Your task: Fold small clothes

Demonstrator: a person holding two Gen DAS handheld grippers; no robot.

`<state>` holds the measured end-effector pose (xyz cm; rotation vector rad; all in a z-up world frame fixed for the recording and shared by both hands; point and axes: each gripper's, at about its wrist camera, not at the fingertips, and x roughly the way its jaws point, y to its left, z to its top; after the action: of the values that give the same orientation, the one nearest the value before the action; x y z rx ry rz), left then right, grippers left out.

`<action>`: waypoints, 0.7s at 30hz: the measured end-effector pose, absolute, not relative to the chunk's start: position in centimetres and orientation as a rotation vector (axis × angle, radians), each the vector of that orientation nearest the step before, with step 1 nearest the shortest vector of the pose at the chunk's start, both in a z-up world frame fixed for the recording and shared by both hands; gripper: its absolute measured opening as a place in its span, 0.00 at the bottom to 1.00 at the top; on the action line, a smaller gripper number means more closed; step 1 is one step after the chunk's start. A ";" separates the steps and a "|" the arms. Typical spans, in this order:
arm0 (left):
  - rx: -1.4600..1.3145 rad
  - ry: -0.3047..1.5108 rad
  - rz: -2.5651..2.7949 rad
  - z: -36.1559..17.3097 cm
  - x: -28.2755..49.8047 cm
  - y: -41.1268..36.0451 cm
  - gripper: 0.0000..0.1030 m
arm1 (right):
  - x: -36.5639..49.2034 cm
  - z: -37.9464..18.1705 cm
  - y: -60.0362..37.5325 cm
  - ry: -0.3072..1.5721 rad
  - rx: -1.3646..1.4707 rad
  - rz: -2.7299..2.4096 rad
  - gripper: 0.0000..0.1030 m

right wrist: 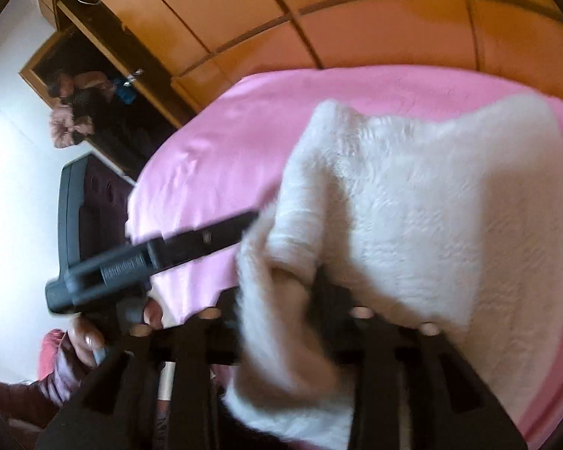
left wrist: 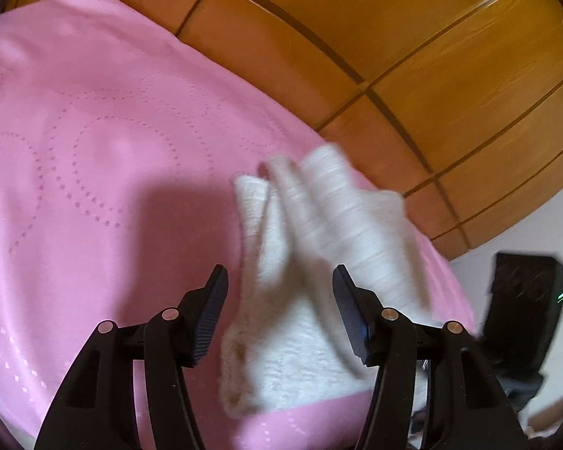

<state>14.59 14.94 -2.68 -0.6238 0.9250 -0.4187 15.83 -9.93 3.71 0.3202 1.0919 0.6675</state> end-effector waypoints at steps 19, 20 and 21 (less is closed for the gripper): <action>-0.445 0.998 -0.446 -0.2 18.9 6.5 0.15 | 8.8 4.1 -13.9 1.017 0.152 0.526 0.48; -0.407 0.985 -0.418 0.3 19.1 6.3 0.15 | 9.1 3.7 -13.0 1.031 0.147 0.537 0.48; -0.363 0.975 -0.386 0.4 19.2 6.3 0.15 | 9.4 3.0 -11.9 1.044 0.120 0.538 0.48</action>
<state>19.22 6.31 0.39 -0.3632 0.9754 -0.3861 9.35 -11.87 3.04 0.1198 1.0439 0.5381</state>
